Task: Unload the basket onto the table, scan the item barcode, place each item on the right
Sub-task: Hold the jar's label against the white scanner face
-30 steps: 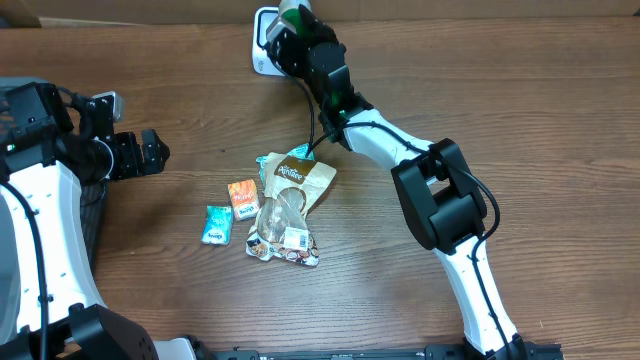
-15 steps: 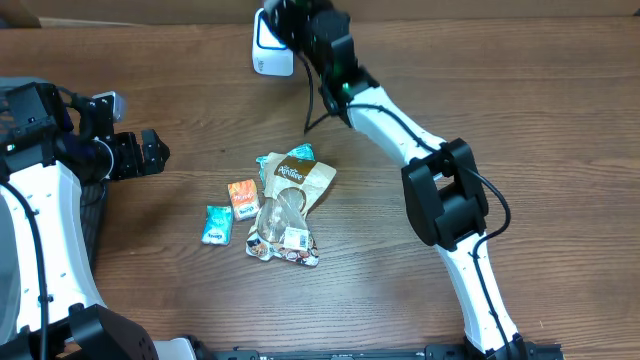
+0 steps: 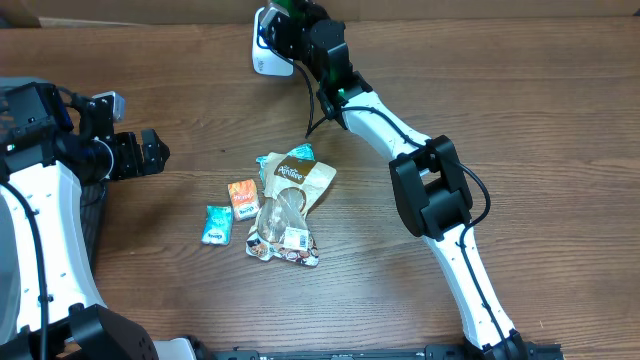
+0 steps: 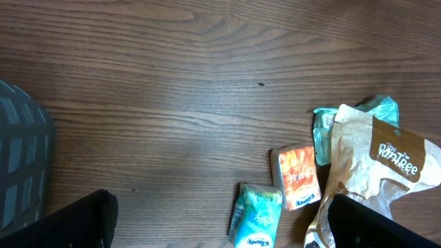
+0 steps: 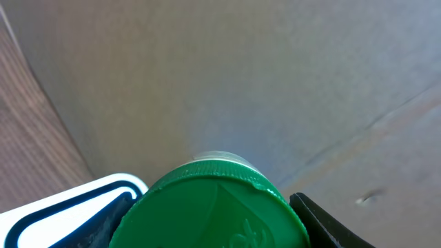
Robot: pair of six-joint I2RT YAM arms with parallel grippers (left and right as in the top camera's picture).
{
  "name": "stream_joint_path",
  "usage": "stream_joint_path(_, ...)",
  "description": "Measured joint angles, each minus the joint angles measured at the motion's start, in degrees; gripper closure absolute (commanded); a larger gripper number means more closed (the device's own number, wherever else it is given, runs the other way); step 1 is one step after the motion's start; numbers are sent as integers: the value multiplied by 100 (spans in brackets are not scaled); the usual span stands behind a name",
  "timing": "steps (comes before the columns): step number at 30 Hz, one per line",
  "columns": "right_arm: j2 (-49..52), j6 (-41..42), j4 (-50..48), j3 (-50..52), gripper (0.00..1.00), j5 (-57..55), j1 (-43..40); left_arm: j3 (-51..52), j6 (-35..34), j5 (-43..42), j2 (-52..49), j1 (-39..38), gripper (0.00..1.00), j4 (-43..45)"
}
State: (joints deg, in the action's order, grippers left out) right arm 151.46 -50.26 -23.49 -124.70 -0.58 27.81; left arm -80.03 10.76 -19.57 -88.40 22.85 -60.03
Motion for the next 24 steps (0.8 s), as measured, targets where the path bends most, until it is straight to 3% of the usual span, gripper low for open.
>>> stream_joint_path(24, 0, -1534, 387, 0, 51, 20, -2, 0, 0, 0, 0, 0, 0, 0)
